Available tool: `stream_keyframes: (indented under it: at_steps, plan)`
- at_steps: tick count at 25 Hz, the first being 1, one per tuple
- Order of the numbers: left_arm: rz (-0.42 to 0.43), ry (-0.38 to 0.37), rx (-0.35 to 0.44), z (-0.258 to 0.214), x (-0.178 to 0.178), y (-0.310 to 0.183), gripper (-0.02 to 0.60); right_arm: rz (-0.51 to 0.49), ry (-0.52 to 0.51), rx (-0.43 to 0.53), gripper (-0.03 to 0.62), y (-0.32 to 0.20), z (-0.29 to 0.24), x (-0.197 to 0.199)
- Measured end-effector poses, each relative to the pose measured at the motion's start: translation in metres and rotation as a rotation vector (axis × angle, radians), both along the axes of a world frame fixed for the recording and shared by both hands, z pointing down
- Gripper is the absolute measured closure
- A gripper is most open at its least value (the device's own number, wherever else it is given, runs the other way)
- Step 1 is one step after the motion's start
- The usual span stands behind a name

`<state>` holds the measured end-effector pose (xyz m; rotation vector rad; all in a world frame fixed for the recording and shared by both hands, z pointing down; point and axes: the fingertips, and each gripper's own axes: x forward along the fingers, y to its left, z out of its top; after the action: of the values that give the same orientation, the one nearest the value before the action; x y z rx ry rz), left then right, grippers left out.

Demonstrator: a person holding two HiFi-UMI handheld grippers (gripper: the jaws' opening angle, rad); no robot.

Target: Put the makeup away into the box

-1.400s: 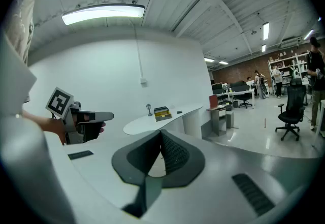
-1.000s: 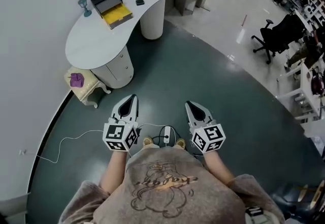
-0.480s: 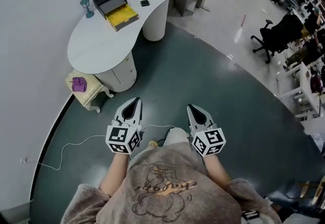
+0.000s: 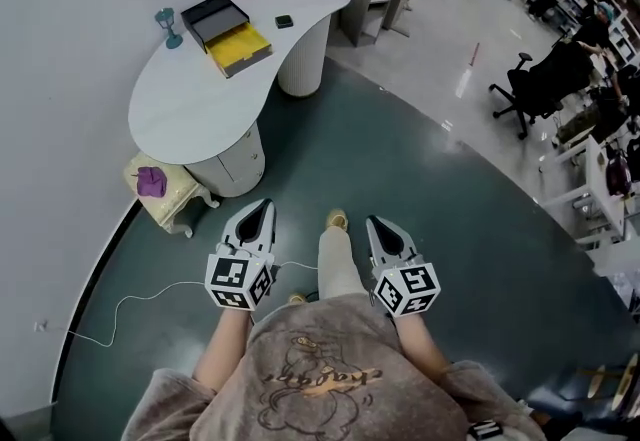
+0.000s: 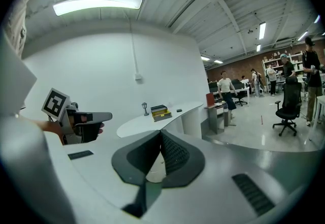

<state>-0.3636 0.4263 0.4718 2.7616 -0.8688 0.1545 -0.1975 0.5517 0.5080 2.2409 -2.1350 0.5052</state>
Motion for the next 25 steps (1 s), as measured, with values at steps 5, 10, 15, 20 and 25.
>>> stream_keyframes:
  at_steps: [5,10,15,20,25]
  plan:
    - [-0.019,-0.006,0.004,0.005,0.015,-0.029,0.561,-0.018,-0.005,0.004,0.591,-0.031,0.007,0.017]
    - [-0.03,-0.019,0.0,0.006,0.034,-0.065,0.56,-0.031,-0.007,0.005,0.591,-0.071,0.006,0.039]
    - [-0.053,-0.019,-0.007,0.003,0.061,-0.108,0.561,-0.051,-0.015,-0.003,0.591,-0.115,0.006,0.066]
    - [-0.06,-0.019,-0.005,-0.007,0.101,-0.145,0.56,-0.061,-0.014,0.013,0.591,-0.158,-0.009,0.11]
    - [-0.069,-0.029,-0.009,-0.014,0.146,-0.18,0.56,-0.058,-0.024,0.018,0.591,-0.191,-0.017,0.16]
